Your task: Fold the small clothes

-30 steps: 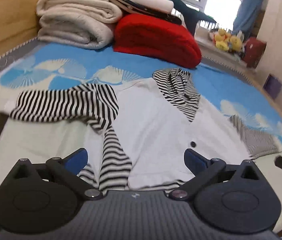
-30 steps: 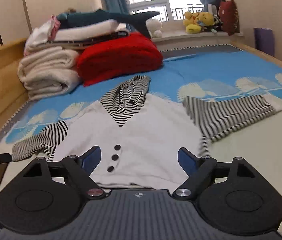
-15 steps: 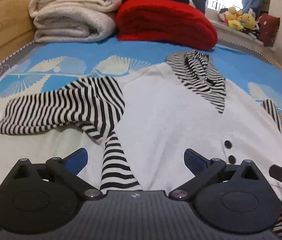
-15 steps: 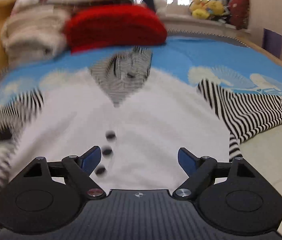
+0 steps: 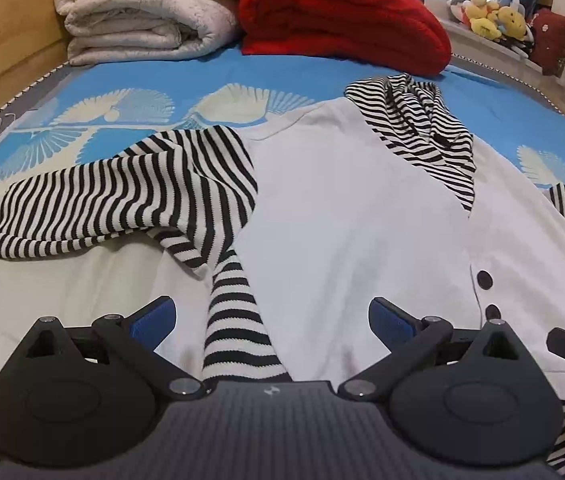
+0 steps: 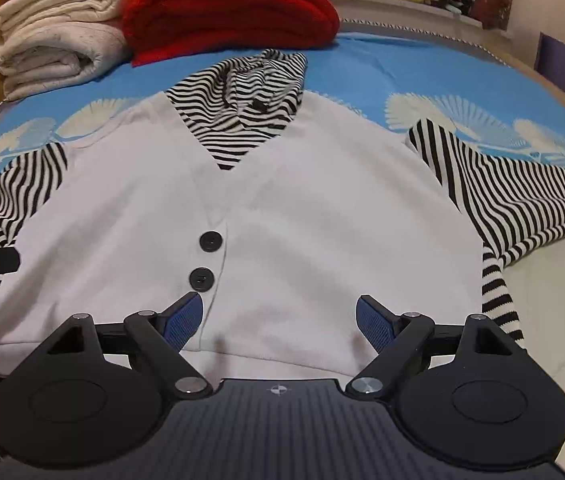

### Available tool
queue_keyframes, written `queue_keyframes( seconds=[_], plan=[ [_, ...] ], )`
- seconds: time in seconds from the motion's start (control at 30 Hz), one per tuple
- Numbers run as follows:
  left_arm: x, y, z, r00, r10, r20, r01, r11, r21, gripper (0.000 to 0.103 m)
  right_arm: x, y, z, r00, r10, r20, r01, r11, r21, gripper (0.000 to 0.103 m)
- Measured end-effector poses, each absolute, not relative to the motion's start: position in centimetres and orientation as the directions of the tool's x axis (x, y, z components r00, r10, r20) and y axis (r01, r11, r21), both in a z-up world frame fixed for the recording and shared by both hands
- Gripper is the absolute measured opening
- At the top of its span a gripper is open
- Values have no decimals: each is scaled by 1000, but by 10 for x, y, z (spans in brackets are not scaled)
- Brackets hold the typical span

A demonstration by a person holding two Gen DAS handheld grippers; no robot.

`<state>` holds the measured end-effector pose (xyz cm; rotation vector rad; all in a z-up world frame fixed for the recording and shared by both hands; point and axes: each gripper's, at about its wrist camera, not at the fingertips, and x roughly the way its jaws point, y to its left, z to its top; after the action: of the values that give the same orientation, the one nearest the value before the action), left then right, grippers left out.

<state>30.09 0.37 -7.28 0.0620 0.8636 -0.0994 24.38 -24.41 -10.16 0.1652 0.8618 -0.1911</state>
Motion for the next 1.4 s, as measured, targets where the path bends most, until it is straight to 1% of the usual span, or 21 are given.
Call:
queue_keyframes(
  seconds=[0.17, 0.53, 0.7, 0.83, 0.93, 1.0, 1.07, 1.17, 1.3, 1.4],
  plan=[
    [300, 5, -73, 645, -53, -763, 100, 995, 15, 103, 242, -248, -103, 631, -82, -772, 240, 966, 94, 85],
    [303, 15, -70, 651, -28, -758, 57, 998, 11, 103, 242, -246, -105, 625, -91, -775, 241, 967, 81, 85],
    [309, 30, -69, 644, 2, -765, -23, 1000, -16, 103, 243, -246, -106, 623, -89, -777, 241, 967, 82, 85],
    [319, 52, -71, 609, -3, -793, -118, 989, -94, 103, 243, -245, -107, 622, -87, -778, 240, 967, 84, 85],
    [325, 78, -70, 596, 31, -802, -243, 959, -143, 103, 243, -246, -105, 626, -80, -775, 238, 967, 92, 85],
    [328, 103, -66, 602, 25, -798, -335, 915, -224, 103, 243, -246, -105, 629, -80, -773, 240, 966, 95, 85],
    [330, 140, -61, 636, -13, -772, -423, 830, -363, 103, 244, -246, -107, 625, -80, -777, 242, 966, 95, 85],
    [341, 189, -62, 674, -33, -738, -499, 717, -487, 103, 246, -245, -110, 615, -74, -785, 242, 965, 98, 85],
    [370, 246, -87, 649, -57, -758, -596, 582, -554, 102, 247, -243, -110, 614, -68, -787, 233, 968, 97, 85],
    [384, 274, -104, 636, -49, -770, -650, 505, -568, 100, 247, -242, -111, 615, -81, -784, 237, 968, 86, 85]
  ],
)
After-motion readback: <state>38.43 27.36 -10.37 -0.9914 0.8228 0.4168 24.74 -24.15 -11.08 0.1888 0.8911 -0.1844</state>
